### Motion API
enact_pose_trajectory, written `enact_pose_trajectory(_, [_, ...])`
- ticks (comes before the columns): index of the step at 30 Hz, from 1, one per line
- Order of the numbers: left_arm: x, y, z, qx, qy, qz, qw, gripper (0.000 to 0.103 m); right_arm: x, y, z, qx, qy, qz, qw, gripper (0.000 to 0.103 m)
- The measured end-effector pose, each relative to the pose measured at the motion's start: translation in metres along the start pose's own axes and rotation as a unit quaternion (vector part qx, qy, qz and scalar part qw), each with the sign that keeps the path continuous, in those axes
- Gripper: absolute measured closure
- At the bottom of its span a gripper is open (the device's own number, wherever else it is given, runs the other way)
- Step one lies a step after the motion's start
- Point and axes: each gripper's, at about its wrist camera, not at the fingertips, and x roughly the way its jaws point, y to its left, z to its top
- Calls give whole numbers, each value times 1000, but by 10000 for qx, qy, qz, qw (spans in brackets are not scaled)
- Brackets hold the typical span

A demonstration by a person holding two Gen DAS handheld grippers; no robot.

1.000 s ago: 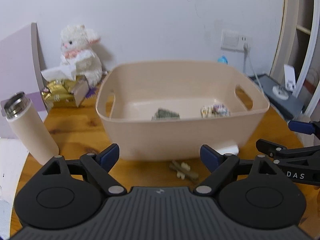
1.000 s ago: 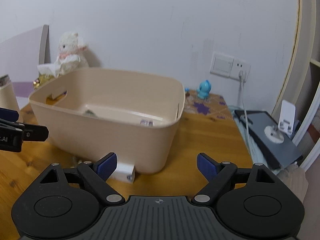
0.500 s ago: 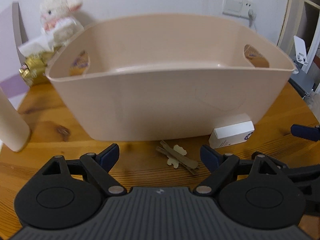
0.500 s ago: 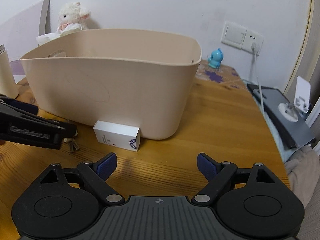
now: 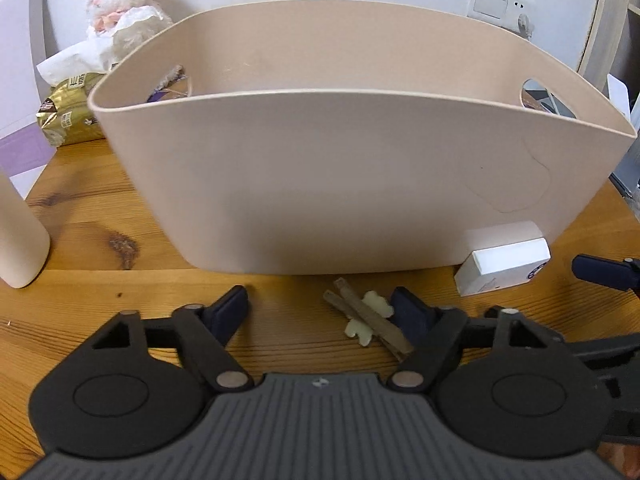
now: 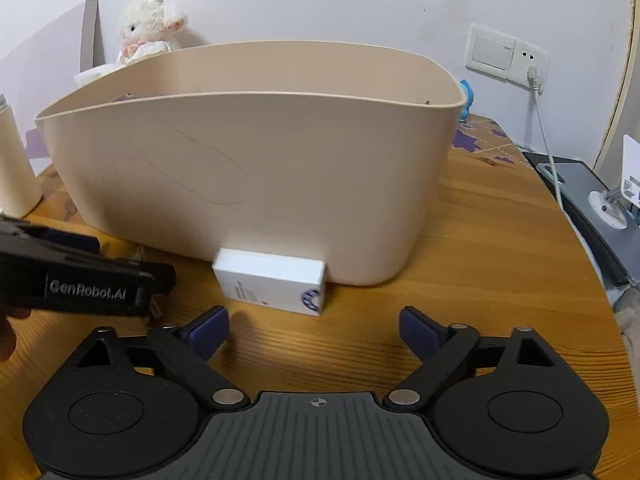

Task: Organize objects
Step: 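Grasp the wooden clip with the left tool while the right tool grasps the white box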

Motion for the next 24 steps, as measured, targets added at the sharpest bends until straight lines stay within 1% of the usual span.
enact_pose_trajectory(1, [-1, 3, 0, -6, -4, -4, 10000, 33, 1, 2, 1, 20, -15, 16, 10000, 7])
enact_pose_trajectory(2, [-1, 4, 0, -3, -8, -10, 10000, 35, 2, 4, 2, 33, -16, 26, 10000, 7])
enact_pose_trajectory(4, [-3, 11, 0, 6, -7, -32, 10000, 44, 5, 9, 3, 57, -11, 14, 10000, 7])
enact_pose_trajectory(5, [-3, 13, 1, 4, -7, -38, 10000, 47, 6, 11, 4, 73, -12, 0, 10000, 7])
enact_pose_trajectory(7, [-6, 18, 1, -11, -4, -39, 10000, 58, 9, 13, 5, 126, -11, -27, 9999, 7])
enact_pose_trajectory(9, [-6, 23, 5, -24, 23, -51, 10000, 63, 11, 14, 5, 207, -9, -30, 9998, 8])
enact_pose_trajectory(11, [-6, 26, 6, -4, 64, -109, 9999, 64, 12, 16, 6, 218, -30, -87, 9997, 12])
enact_pose_trajectory(12, [-9, 24, 2, 10, 57, -119, 9999, 64, 12, 18, 7, 216, -41, -103, 9997, 17])
enact_pose_trajectory(16, [-11, 25, -2, 46, 13, -163, 9999, 64, 11, 20, 7, 186, -110, -193, 9996, 30])
enact_pose_trajectory(17, [-11, 25, -3, 46, -4, -175, 9998, 64, 10, 20, 7, 205, -123, -193, 9995, 36])
enact_pose_trajectory(18, [-12, 26, -4, 48, -17, -183, 9998, 64, 9, 19, 6, 227, -139, -229, 9994, 46])
enact_pose_trajectory(24, [-16, 32, -10, -59, -61, -249, 9997, 66, 3, 18, 2, 189, -162, -264, 9993, 47])
